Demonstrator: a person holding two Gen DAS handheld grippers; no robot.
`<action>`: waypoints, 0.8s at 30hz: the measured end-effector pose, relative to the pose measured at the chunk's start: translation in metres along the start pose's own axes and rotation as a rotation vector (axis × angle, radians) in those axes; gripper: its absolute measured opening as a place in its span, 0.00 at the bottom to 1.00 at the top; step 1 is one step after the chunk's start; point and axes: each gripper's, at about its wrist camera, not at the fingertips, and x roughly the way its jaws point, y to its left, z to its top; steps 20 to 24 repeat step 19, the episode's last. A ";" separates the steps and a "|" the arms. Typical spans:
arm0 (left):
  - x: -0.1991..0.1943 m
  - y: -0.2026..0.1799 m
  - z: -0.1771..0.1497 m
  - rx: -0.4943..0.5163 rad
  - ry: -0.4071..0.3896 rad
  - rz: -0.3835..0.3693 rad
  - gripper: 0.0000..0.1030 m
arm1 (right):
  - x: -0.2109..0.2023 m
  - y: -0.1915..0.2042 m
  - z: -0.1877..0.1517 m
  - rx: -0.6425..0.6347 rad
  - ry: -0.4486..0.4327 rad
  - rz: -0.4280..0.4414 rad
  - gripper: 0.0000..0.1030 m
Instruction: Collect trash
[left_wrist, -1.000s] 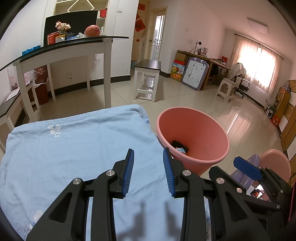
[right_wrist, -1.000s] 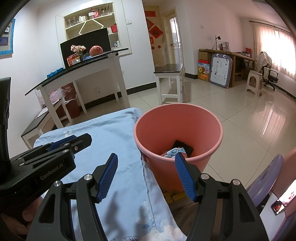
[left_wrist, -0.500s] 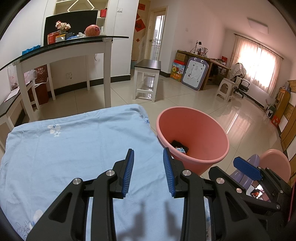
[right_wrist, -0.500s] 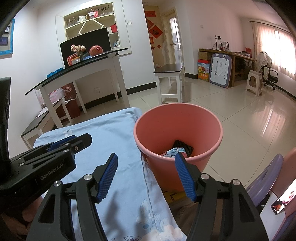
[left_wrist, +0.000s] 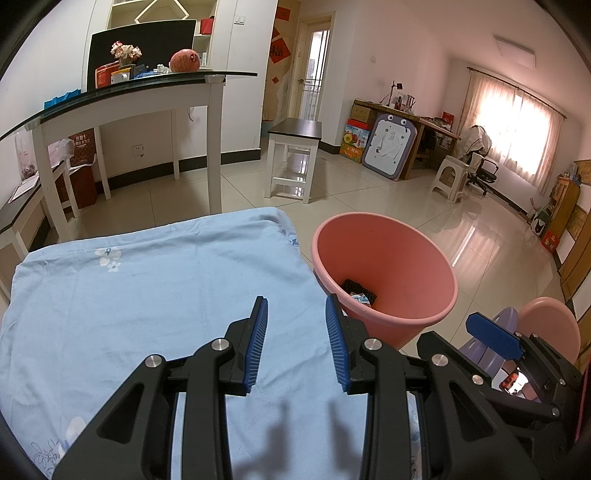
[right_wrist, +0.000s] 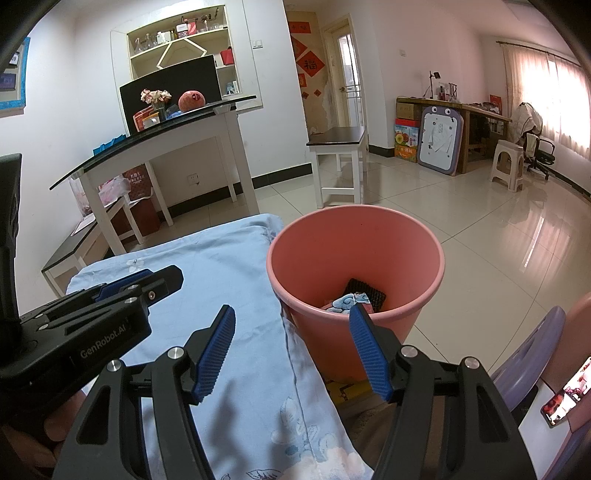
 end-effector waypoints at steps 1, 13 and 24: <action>0.000 0.000 0.000 -0.001 0.000 0.000 0.32 | 0.000 0.000 -0.001 0.000 0.001 0.000 0.62; 0.001 -0.003 -0.005 -0.002 0.001 0.012 0.32 | 0.000 0.000 0.001 0.000 0.001 0.000 0.62; 0.002 -0.001 -0.007 -0.015 0.013 0.010 0.32 | 0.000 0.000 0.001 -0.001 0.004 -0.001 0.62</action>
